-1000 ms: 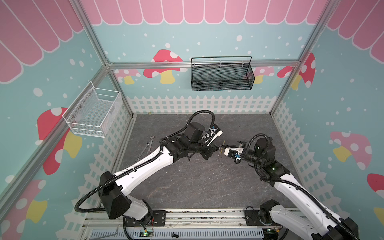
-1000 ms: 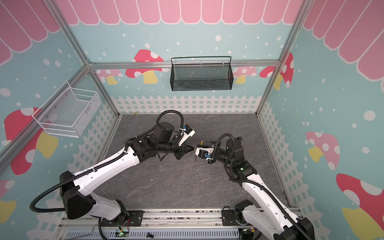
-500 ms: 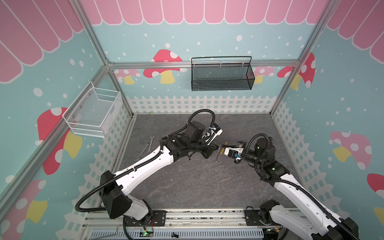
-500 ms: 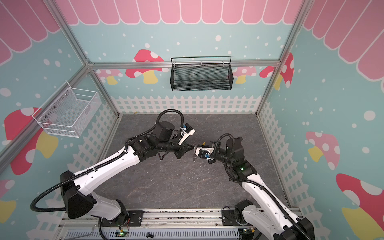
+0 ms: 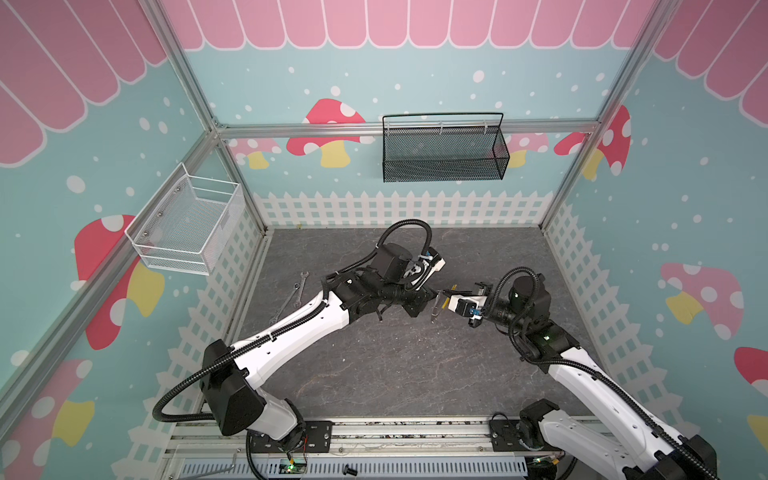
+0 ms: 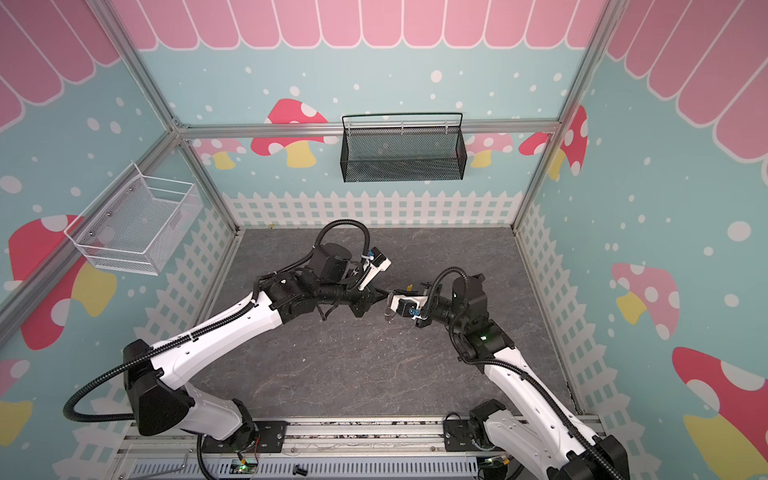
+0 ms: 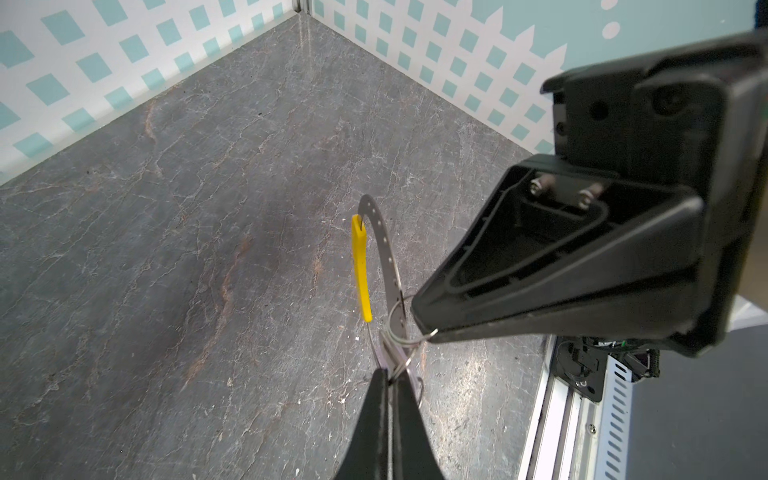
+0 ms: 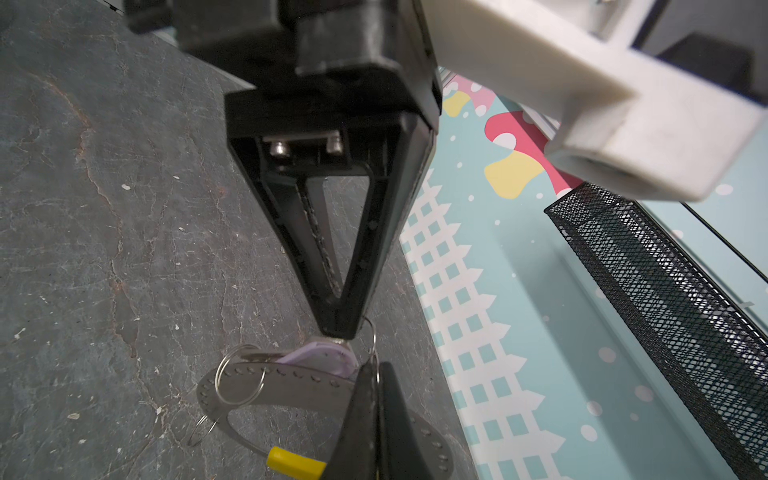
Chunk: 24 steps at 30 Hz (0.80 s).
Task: Put the keys on the keyring
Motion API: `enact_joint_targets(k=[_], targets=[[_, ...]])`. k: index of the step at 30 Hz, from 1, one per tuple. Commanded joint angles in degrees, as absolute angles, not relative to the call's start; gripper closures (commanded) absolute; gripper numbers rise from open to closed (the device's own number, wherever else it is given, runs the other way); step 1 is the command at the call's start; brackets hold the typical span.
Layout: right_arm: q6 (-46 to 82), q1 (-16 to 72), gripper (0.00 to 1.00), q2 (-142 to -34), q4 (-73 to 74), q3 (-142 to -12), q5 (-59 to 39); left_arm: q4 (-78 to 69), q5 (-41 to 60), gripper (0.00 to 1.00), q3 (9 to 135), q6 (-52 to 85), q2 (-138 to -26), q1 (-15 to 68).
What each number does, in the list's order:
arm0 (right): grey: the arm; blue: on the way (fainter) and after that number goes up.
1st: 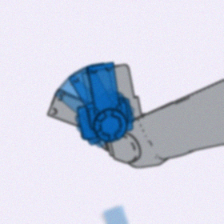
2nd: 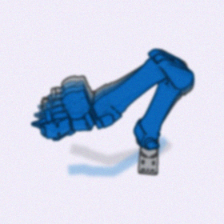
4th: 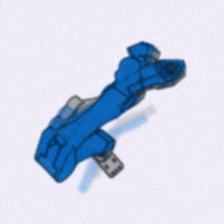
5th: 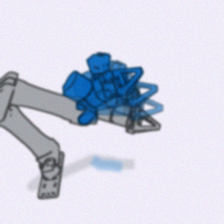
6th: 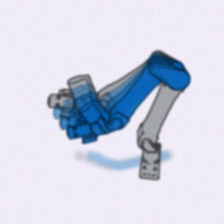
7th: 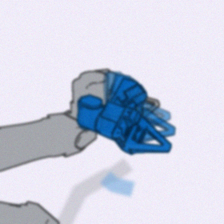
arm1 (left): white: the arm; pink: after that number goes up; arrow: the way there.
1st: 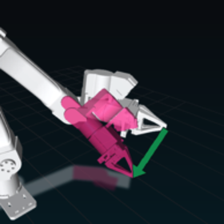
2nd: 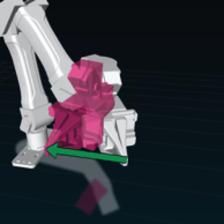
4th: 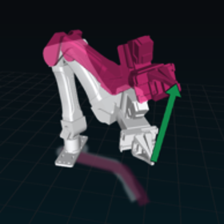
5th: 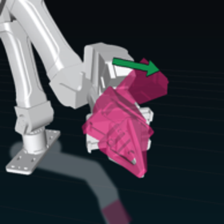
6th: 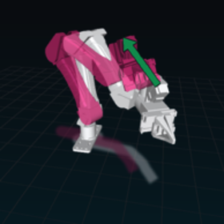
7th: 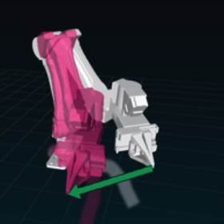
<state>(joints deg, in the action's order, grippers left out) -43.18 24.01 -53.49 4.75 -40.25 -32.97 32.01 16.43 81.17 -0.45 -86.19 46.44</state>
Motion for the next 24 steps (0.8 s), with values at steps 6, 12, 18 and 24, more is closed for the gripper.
enact_joint_targets(k=[6, 12, 18, 24], targets=[[-43.3, 24.2, 1.0, -52.9, 5.8, -41.3, -34.1, 33.4, 15.1, 1.0, 82.7, 1.1, -86.5, 46.1], [-43.2, 24.2, 1.0, -52.5, 6.0, -41.3, -34.2, 33.4, 15.6, 1.0, 81.7, 2.0, -86.3, 45.6], [-42.9, 24.1, 1.0, -52.7, 6.0, -41.2, -34.5, 33.2, 16.5, 1.0, 82.0, 2.2, -86.2, 45.5], [-41.4, 24.2, 1.0, -53.4, 6.0, -41.5, -31.5, 32.7, 16.9, 1.0, 80.8, 2.5, -85.3, 45.6]])
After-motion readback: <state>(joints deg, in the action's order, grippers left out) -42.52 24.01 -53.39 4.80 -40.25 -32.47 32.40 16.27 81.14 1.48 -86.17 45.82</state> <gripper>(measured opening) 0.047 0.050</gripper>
